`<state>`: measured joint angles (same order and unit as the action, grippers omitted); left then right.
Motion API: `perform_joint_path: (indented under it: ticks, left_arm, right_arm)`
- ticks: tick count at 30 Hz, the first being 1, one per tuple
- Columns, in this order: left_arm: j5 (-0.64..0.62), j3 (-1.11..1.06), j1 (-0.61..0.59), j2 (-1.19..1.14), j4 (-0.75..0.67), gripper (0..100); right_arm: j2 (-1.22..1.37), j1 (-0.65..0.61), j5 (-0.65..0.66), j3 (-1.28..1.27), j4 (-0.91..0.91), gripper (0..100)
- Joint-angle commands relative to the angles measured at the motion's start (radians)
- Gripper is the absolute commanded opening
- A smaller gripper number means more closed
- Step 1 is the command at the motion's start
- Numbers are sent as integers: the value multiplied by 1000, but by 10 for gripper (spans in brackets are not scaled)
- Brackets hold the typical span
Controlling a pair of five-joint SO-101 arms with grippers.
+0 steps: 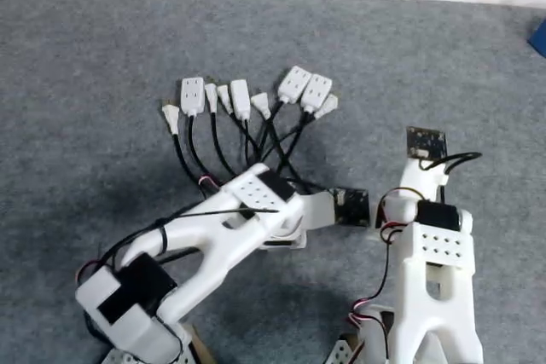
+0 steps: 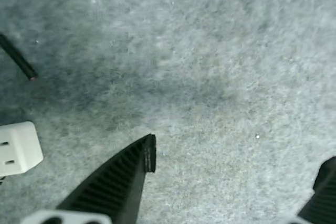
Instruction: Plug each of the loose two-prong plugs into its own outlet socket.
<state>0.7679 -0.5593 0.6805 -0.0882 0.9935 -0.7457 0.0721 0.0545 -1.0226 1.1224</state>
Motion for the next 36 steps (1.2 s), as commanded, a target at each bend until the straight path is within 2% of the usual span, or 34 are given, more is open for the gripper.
perform_joint_path:
  ticks: [1, 4, 6, 11, 13, 20, 23, 25, 28, 30, 32, 36]
  left_arm:
    - [-12, 99, 21, -25, 109, 111]
    - [-11, 145, 21, -24, 187, 286]
    - [-9, 154, 21, -18, 198, 357]
    - [-17, 170, 15, -16, 206, 296]
    - [-17, 208, 2, -16, 253, 274]
    - [-26, 530, -94, -16, 459, 263]
    - [-172, 651, -147, -16, 477, 263]
    - [-325, 699, -197, -16, 483, 263]
    - [-608, 710, -326, -16, 483, 263]
    - [-750, 693, -437, -22, 483, 263]
    - [-835, 636, -542, -22, 476, 263]
    - [-890, 515, -691, -16, 428, 263]
  right_arm:
    - [1, -15, 6, 35, -8, 447]
    - [1, -15, 6, 35, -8, 447]
    - [1, -15, 6, 35, -8, 447]
    - [1, -15, 9, 35, -8, 447]
    - [1, -15, 9, 35, -8, 447]
    - [1, -16, 9, 35, -12, 447]
    - [1, -19, 11, 44, -12, 447]
    - [1, -51, 11, 56, -12, 447]
    - [22, -127, 11, 139, 10, 447]
    - [79, -170, 8, 246, 44, 447]
    - [174, -202, 3, 383, 79, 447]
    - [444, -268, -68, 690, 125, 447]
